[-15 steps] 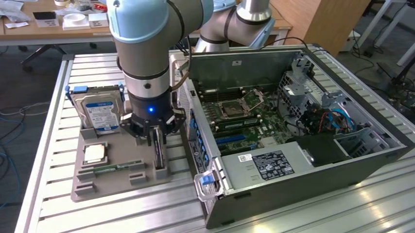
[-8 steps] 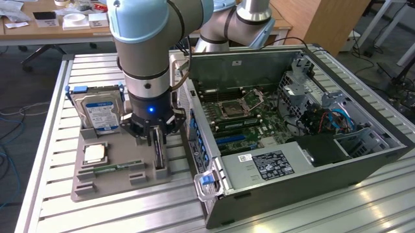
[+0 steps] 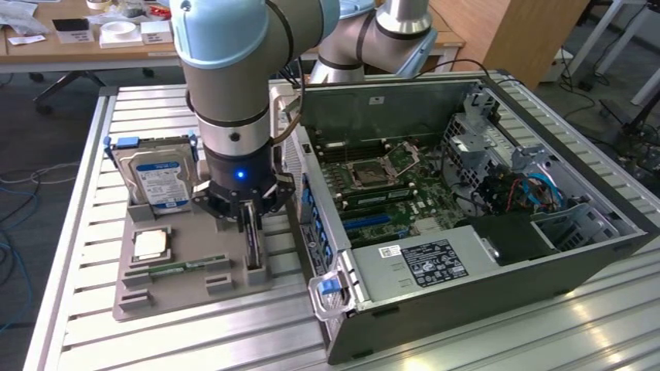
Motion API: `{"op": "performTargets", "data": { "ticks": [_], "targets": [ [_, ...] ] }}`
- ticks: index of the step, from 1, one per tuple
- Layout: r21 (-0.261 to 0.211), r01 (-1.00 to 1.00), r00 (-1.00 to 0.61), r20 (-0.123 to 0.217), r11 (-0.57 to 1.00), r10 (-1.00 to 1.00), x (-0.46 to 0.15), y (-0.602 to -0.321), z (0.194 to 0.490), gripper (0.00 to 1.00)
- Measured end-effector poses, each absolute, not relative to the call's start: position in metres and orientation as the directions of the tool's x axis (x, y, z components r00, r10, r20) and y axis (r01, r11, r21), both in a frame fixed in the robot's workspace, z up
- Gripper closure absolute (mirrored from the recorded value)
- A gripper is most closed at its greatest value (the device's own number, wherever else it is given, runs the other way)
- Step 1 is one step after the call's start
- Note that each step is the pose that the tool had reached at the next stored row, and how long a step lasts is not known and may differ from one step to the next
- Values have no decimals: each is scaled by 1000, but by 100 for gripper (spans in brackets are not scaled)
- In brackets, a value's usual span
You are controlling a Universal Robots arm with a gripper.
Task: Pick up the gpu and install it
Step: 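Pick up the gpu and move the gpu toward the slot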
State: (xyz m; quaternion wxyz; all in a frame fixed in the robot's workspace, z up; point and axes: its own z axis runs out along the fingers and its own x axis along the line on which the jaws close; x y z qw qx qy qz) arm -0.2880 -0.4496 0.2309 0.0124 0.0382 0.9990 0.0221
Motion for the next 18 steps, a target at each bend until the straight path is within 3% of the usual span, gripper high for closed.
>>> {"op": "performTargets", "data": {
  "ticks": [1, 12, 14, 18],
  "targets": [
    [45, 76, -997, -23, 996, 77, -288, -450, 231, 67],
    [45, 76, -997, -23, 996, 77, -288, -450, 231, 67],
    [45, 76, -997, -23, 996, 77, -288, -450, 231, 73],
    [45, 76, -997, -23, 996, 77, -288, -450, 231, 73]
  ]
}}
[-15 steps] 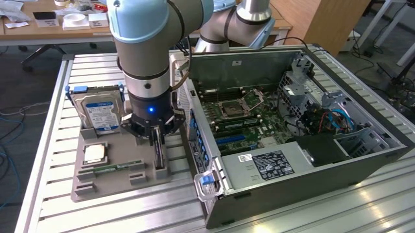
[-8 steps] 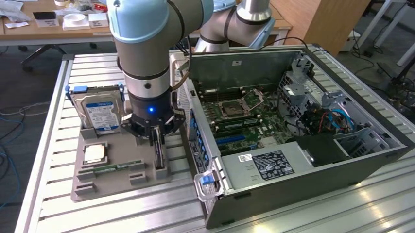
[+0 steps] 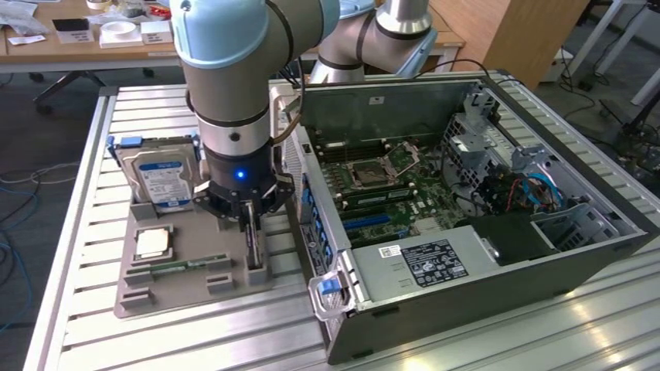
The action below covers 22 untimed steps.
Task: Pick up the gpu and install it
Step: 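Pick up the gpu and move the gpu toward the slot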
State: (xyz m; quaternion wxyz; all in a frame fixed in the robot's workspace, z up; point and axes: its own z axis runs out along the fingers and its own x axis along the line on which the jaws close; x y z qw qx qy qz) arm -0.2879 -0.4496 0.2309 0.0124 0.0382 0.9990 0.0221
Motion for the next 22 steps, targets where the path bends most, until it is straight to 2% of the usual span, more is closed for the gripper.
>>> {"op": "performTargets", "data": {
  "ticks": [13, 22],
  "targets": [
    [45, 76, -997, -23, 996, 77, -288, -450, 231, 73],
    [45, 76, -997, -23, 996, 77, -288, -450, 243, 73]
  ]
}}
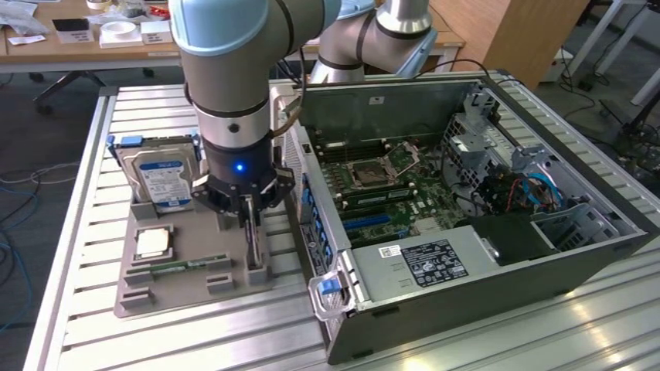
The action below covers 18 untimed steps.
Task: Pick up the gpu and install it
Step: 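Pick up the gpu and move the gpu toward the slot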
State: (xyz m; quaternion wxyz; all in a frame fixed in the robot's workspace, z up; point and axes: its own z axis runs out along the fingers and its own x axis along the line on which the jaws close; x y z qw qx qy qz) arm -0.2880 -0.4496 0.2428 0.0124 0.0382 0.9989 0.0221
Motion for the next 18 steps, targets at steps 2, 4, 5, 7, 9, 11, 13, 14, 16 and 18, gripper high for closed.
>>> {"op": "performTargets", "data": {
  "ticks": [2, 4, 5, 7, 9, 11, 13, 14, 16, 18],
  "targets": [
    [45, 76, -997, -23, 996, 77, -288, -450, 246, 73],
    [45, 76, -997, -23, 996, 77, -288, -450, 250, 73],
    [45, 76, -997, -23, 996, 77, -288, -450, 251, 73],
    [45, 76, -997, -23, 996, 77, -288, -450, 255, 73],
    [45, 76, -997, -23, 996, 77, -288, -450, 259, 73],
    [45, 76, -997, -23, 996, 77, -288, -450, 263, 73],
    [45, 76, -997, -23, 996, 77, -288, -450, 266, 73],
    [45, 76, -997, -23, 996, 77, -288, -450, 268, 73],
    [45, 76, -997, -23, 996, 77, -288, -450, 272, 73],
    [45, 76, -997, -23, 996, 77, -288, -450, 276, 73]
  ]
}}
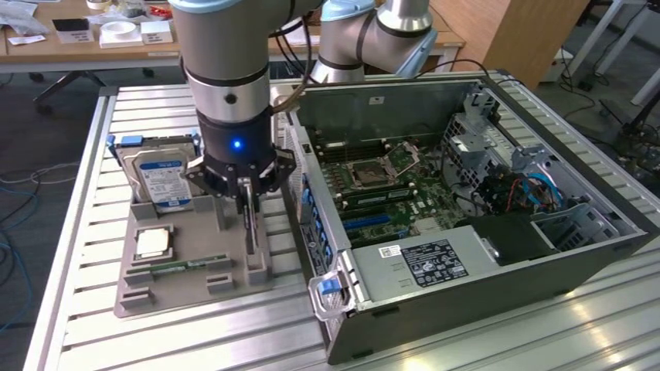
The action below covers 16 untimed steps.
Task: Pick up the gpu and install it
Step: 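Pick up the gpu and move the gpu toward the slot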
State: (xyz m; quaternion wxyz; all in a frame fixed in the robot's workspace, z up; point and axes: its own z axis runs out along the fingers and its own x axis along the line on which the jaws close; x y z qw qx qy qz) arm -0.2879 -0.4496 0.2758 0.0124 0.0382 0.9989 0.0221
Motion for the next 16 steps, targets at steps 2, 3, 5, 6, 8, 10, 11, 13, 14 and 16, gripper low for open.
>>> {"op": "performTargets", "data": {
  "ticks": [2, 3, 5, 6, 8, 10, 11, 13, 14, 16],
  "targets": [
    [45, 76, -997, -23, 996, 77, -288, -450, 280, 73],
    [45, 76, -997, -23, 996, 77, -288, -450, 282, 73],
    [45, 76, -997, -23, 996, 77, -288, -450, 285, 73],
    [45, 76, -997, -23, 996, 77, -288, -450, 287, 73],
    [45, 76, -997, -23, 996, 77, -288, -450, 291, 73],
    [45, 76, -997, -23, 996, 77, -288, -450, 295, 73],
    [45, 76, -997, -23, 996, 77, -288, -450, 297, 73],
    [45, 76, -997, -23, 996, 77, -288, -449, 301, 73],
    [45, 76, -997, -23, 996, 77, -288, -449, 303, 73],
    [45, 76, -997, -23, 996, 77, -288, -449, 308, 73]
  ]
}}
